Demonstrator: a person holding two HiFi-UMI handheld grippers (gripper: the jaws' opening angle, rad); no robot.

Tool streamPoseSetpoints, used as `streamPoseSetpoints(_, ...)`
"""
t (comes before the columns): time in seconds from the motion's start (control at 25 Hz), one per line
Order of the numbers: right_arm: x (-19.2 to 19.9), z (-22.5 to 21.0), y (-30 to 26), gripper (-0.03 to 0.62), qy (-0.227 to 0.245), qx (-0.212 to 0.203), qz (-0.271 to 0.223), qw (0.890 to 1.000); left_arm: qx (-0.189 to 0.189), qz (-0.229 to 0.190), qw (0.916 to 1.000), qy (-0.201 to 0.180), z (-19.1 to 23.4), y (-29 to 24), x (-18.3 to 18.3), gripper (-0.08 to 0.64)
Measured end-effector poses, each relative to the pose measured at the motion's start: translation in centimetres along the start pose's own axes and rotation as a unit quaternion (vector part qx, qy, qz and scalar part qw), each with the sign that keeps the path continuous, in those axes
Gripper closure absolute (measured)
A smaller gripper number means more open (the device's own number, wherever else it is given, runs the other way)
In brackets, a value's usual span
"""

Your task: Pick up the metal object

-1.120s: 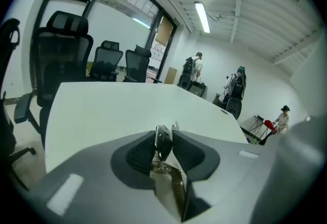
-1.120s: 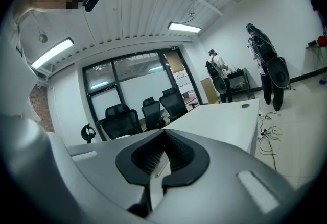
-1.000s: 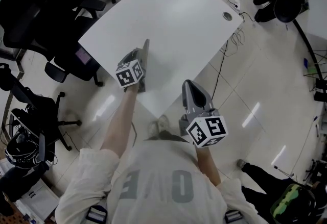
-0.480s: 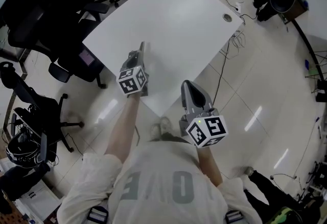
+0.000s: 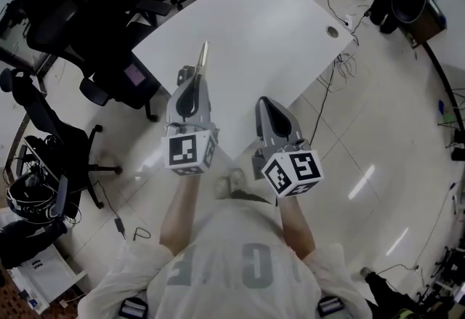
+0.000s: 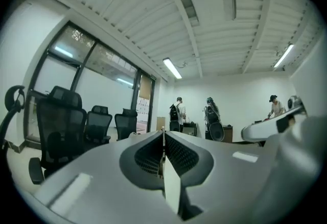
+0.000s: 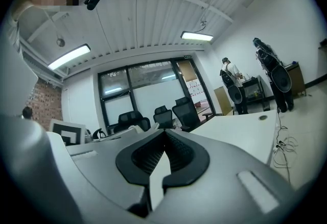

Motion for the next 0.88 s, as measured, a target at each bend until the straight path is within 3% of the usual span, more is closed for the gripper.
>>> streamPoseSetpoints(0.12,-0.2,0.7,0.2,0.580,-0.003,-0.002,-0.009,1.000,0.008,-0.035,0.9993,-0.007,-0.7,3.3,-2.1,0.554)
streamPoseSetpoints(0.28,0.4,1.7,0.7,0.580,-0.005,-0.012,0.001,1.000,0.007,-0.048,0.9988,-0.013,-1.3,6.9,-2.3,0.554)
streamPoseSetpoints(0.4,0.8,2.3,1.1,0.580,-0.014,-0.016,0.004,1.000,0.005,-0.044,0.9985,-0.031,-1.1,7.5,-2.1,0.554)
streamPoseSetpoints(0.6,0.5,3.0,1.4,0.580,-0.012,-0.021,-0.001,1.000,-0.006,-0.069,0.9972,-0.028,-0.6,8.3,-3.5,0.554)
streamPoseSetpoints(0.88,0.6,3.3,2.2,0.580,-0.011,-0.013,-0.006,1.000,0.001,-0.067,0.9976,-0.021,-0.8,9.0,-3.3,0.554)
Point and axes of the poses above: the fingertips, and each gripper's own axes: y backward along the fingers, z to its left, x out of its underside, the point moved 10 cm from there along y, backward along the fingers, and after that the axes turned 13 degrees about y, right-handed, at the moved point
